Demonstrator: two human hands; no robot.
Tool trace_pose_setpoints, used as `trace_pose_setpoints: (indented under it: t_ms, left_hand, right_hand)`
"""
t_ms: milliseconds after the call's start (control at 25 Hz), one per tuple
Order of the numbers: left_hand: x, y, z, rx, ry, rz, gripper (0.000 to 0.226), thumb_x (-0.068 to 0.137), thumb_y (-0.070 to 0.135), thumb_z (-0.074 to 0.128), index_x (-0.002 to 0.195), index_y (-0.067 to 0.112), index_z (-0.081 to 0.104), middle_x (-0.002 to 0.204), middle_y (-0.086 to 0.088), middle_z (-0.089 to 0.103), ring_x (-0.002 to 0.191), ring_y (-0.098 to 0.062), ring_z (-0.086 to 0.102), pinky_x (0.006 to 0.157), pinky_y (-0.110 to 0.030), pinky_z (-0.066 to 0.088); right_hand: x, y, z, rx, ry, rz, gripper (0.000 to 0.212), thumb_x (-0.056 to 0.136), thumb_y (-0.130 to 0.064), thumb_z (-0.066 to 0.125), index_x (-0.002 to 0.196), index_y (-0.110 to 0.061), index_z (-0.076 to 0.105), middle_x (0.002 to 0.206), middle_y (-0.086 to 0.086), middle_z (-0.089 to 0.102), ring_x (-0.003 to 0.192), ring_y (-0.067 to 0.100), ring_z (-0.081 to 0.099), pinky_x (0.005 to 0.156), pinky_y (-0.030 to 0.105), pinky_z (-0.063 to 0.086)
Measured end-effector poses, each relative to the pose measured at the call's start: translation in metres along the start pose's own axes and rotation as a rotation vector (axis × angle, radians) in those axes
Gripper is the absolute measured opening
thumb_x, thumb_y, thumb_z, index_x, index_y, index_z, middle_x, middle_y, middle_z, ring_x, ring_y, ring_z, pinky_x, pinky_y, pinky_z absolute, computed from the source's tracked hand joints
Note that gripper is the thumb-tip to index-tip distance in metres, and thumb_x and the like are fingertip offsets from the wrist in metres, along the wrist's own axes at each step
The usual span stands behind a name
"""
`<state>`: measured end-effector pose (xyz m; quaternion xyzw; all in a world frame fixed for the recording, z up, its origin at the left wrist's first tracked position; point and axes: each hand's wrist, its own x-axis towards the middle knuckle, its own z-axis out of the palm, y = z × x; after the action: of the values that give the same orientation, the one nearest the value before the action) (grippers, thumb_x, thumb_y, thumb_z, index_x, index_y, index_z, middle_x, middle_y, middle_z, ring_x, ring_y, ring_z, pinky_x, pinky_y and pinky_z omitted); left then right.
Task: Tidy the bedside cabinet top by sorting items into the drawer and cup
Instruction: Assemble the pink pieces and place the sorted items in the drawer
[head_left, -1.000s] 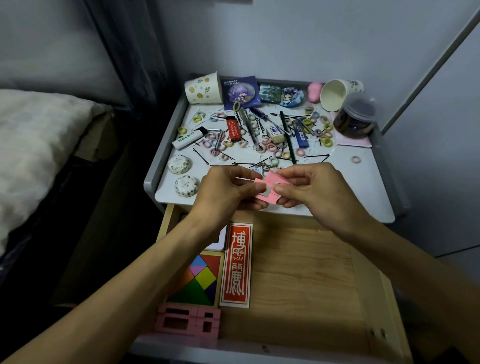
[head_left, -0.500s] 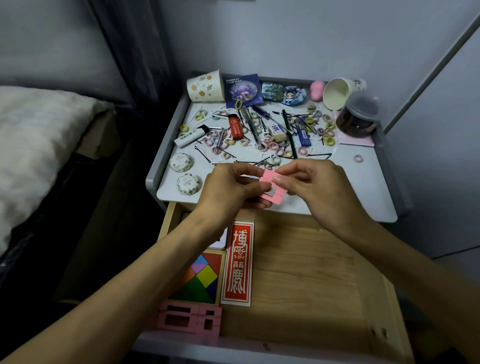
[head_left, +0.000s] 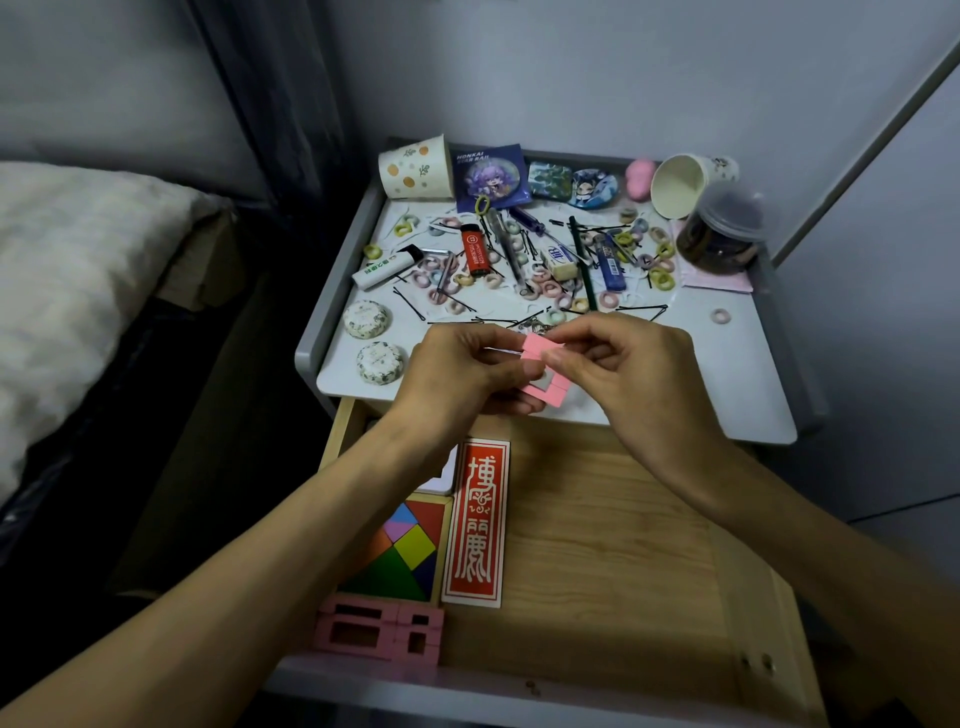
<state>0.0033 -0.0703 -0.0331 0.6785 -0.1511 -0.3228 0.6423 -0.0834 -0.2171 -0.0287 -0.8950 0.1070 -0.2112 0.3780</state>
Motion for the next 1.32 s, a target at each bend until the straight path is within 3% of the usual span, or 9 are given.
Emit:
trace_pose_setpoints:
  t_ms: [120, 320, 600, 800, 1040, 1120, 1200, 1280, 1320]
  left_hand:
    - [0.001, 0.0, -0.001, -0.012, 0.008, -0.007, 0.019, 0.087, -0.001, 0.066, 0.105, -0.002, 0.07, 0.085, -0.02, 0.074, 0.068, -0.028, 0.072, 0.066, -0.03, 0.062]
    - [0.001, 0.001, -0.005, -0.031, 0.012, -0.017, 0.017, 0.088, -0.001, 0.066, 0.104, -0.002, 0.07, 0.084, -0.018, 0.075, 0.067, -0.026, 0.073, 0.064, -0.027, 0.061]
    - [0.002, 0.004, -0.017, -0.055, 0.035, -0.027, 0.007, 0.086, 0.001, 0.067, 0.092, 0.004, 0.072, 0.083, -0.015, 0.076, 0.07, -0.026, 0.074, 0.062, -0.023, 0.06]
    - [-0.001, 0.007, -0.026, -0.06, -0.003, -0.06, 0.008, 0.084, 0.002, 0.068, 0.092, 0.002, 0.072, 0.085, -0.017, 0.075, 0.068, -0.025, 0.074, 0.058, -0.021, 0.058]
    - [-0.008, 0.016, -0.047, 0.033, -0.14, -0.174, 0.013, 0.086, 0.006, 0.069, 0.098, 0.002, 0.072, 0.09, -0.018, 0.075, 0.071, -0.022, 0.074, 0.06, -0.021, 0.059]
    - [-0.017, 0.013, -0.06, 0.181, -0.121, -0.2, 0.015, 0.092, 0.016, 0.067, 0.101, 0.006, 0.071, 0.087, -0.014, 0.076, 0.073, -0.025, 0.075, 0.059, -0.025, 0.06]
    - [-0.024, 0.002, -0.078, 0.691, 0.094, -0.191, 0.026, 0.096, 0.033, 0.06, 0.1, 0.01, 0.071, 0.087, -0.01, 0.076, 0.076, -0.029, 0.073, 0.063, -0.033, 0.059]
    - [-0.036, -0.009, -0.099, 1.316, 0.38, -0.186, 0.034, 0.096, 0.041, 0.055, 0.109, 0.012, 0.066, 0.103, -0.015, 0.069, 0.093, -0.037, 0.067, 0.07, -0.034, 0.048]
    - [-0.04, -0.013, -0.103, 1.461, 0.427, -0.215, 0.037, 0.096, 0.041, 0.054, 0.114, 0.011, 0.063, 0.111, -0.016, 0.064, 0.1, -0.039, 0.063, 0.071, -0.035, 0.041]
  right_hand:
    - [0.001, -0.001, 0.001, -0.008, 0.008, -0.024, 0.019, 0.085, -0.019, 0.073, 0.104, -0.014, 0.075, 0.089, -0.002, 0.072, 0.081, 0.007, 0.067, 0.074, 0.026, 0.056]
    - [0.002, -0.002, 0.001, -0.036, -0.042, -0.074, 0.029, 0.082, -0.021, 0.075, 0.11, -0.012, 0.073, 0.097, 0.001, 0.068, 0.087, 0.009, 0.064, 0.078, 0.025, 0.055]
    - [-0.001, -0.002, 0.004, -0.216, -0.142, -0.188, 0.063, 0.074, -0.021, 0.083, 0.132, -0.01, 0.059, 0.113, 0.003, 0.058, 0.104, 0.007, 0.052, 0.082, 0.003, 0.039]
    - [-0.006, -0.003, 0.006, -0.316, -0.115, -0.289, 0.061, 0.076, -0.021, 0.082, 0.129, -0.004, 0.058, 0.116, 0.01, 0.064, 0.103, 0.019, 0.062, 0.084, 0.019, 0.046]
    - [-0.016, -0.014, 0.014, -0.303, -0.107, -0.345, 0.054, 0.074, -0.021, 0.082, 0.121, 0.0, 0.064, 0.107, 0.013, 0.068, 0.093, 0.021, 0.066, 0.083, 0.023, 0.05]
    - [-0.024, -0.016, 0.019, -0.225, -0.157, -0.311, 0.055, 0.074, -0.023, 0.082, 0.122, -0.002, 0.064, 0.105, 0.009, 0.068, 0.09, 0.016, 0.065, 0.08, 0.025, 0.055]
    - [-0.035, -0.014, 0.026, -0.165, -0.265, -0.278, 0.058, 0.074, -0.029, 0.081, 0.124, -0.008, 0.063, 0.107, 0.003, 0.067, 0.09, 0.01, 0.063, 0.08, 0.023, 0.056]
    - [-0.051, -0.015, 0.047, -0.155, -0.43, -0.297, 0.06, 0.073, -0.036, 0.077, 0.126, -0.012, 0.062, 0.105, -0.002, 0.066, 0.089, 0.006, 0.06, 0.078, 0.019, 0.053]
    - [-0.059, -0.014, 0.06, -0.16, -0.503, -0.321, 0.059, 0.073, -0.038, 0.077, 0.124, -0.012, 0.063, 0.103, -0.002, 0.067, 0.087, 0.006, 0.059, 0.076, 0.017, 0.05]
